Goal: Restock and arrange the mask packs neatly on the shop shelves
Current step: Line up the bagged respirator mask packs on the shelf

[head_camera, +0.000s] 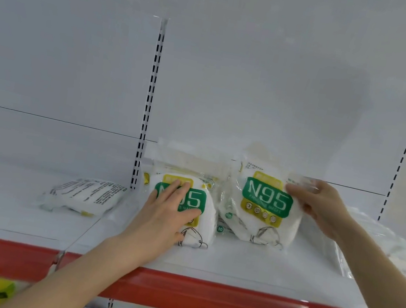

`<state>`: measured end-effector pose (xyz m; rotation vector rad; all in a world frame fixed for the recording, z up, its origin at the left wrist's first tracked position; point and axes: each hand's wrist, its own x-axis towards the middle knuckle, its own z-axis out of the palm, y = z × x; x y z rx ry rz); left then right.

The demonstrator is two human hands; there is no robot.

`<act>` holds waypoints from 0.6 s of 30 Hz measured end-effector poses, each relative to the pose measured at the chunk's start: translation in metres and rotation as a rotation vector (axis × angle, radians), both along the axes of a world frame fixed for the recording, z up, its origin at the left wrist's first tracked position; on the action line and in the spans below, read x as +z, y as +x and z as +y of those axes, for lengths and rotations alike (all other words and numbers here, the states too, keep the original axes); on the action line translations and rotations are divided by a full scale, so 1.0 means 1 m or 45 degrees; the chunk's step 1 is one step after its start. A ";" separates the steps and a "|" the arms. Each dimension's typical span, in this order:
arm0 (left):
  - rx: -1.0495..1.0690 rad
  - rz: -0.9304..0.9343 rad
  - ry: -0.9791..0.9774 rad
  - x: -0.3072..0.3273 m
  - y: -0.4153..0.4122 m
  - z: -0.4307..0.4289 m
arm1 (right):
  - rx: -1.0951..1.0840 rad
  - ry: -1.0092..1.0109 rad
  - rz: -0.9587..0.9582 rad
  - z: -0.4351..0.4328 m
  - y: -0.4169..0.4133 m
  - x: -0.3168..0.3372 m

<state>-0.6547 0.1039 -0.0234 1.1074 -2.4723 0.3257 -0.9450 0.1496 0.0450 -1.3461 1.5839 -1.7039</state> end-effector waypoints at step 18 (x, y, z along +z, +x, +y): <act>-0.006 -0.011 -0.036 -0.002 -0.009 -0.009 | -0.013 0.152 0.280 0.009 0.016 -0.042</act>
